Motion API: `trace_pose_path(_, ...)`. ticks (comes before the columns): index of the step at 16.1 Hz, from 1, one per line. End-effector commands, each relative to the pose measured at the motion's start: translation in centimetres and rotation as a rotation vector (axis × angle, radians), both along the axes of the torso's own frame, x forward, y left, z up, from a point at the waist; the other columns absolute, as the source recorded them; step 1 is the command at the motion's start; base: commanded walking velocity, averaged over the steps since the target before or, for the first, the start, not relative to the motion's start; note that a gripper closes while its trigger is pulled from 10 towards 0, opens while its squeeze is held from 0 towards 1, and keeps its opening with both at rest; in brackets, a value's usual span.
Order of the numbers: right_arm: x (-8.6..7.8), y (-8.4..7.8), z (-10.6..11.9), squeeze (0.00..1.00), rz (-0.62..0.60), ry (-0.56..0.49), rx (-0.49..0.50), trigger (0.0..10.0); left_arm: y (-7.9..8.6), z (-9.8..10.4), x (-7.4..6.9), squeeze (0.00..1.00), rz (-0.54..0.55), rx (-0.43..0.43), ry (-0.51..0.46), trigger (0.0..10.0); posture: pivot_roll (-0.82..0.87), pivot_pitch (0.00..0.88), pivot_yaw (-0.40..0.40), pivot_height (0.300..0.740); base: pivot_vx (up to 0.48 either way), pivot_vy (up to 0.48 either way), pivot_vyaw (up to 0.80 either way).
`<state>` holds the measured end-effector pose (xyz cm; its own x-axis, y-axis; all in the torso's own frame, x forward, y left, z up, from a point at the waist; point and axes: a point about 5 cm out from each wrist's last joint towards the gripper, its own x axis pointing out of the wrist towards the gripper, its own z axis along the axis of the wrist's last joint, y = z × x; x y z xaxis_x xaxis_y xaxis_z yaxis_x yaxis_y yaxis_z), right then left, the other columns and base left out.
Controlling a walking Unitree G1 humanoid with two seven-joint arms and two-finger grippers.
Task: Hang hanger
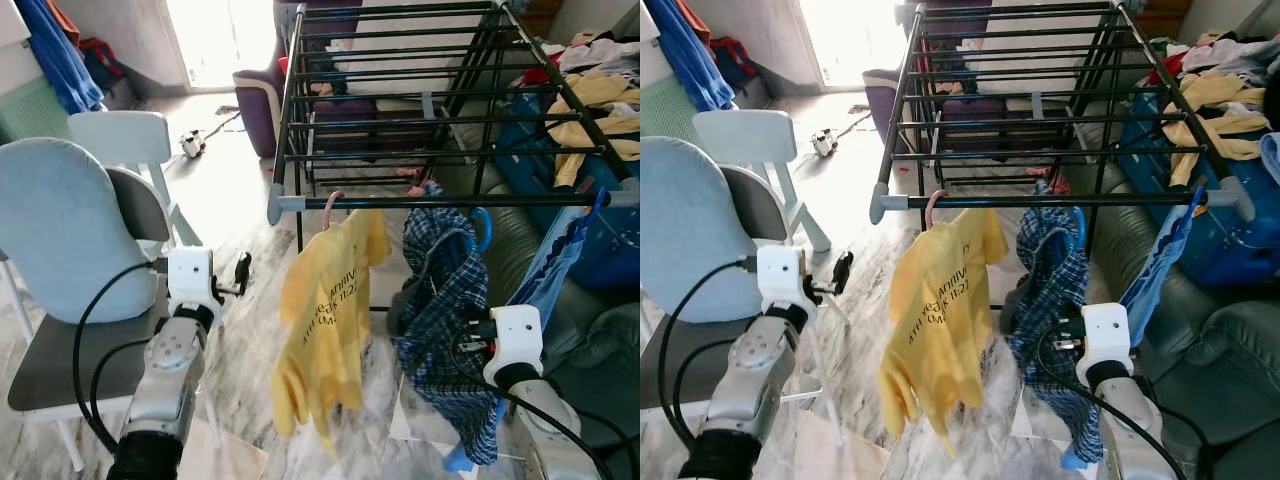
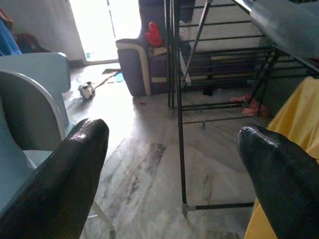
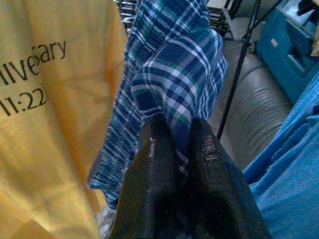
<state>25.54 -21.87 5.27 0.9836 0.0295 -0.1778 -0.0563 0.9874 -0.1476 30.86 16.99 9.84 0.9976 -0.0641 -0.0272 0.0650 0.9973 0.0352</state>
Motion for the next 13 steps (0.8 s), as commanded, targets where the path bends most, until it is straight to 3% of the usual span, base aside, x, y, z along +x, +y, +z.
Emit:
trace_pose_path(1, 0.6, 0.4, 0.3, 0.0, 0.018, -0.029, -0.008, 10.0, 0.7, 0.1, 0.0, 0.0, 0.022, 0.005, -0.01, 10.0, -0.11, 0.0, 0.049, 0.74, 0.0, 0.0, 0.0)
trace_pose_path(4, 1.4, 0.8, 0.9, 0.0, 0.026, -0.059, -0.008, 10.0, 0.7, 0.4, 0.2, 0.0, 0.013, 0.011, -0.016, 10.0, -0.12, 0.0, 0.057, 0.74, 0.0, 0.0, 0.0)
trace_pose_path(13, 2.6, 1.0, 1.5, 0.0, 0.003, -0.09, 0.013, 10.0, 1.1, 0.3, 0.2, 0.0, 0.034, 0.02, -0.012, 10.0, -0.1, 0.0, 0.053, 0.74, -0.28, 0.0, 0.0)
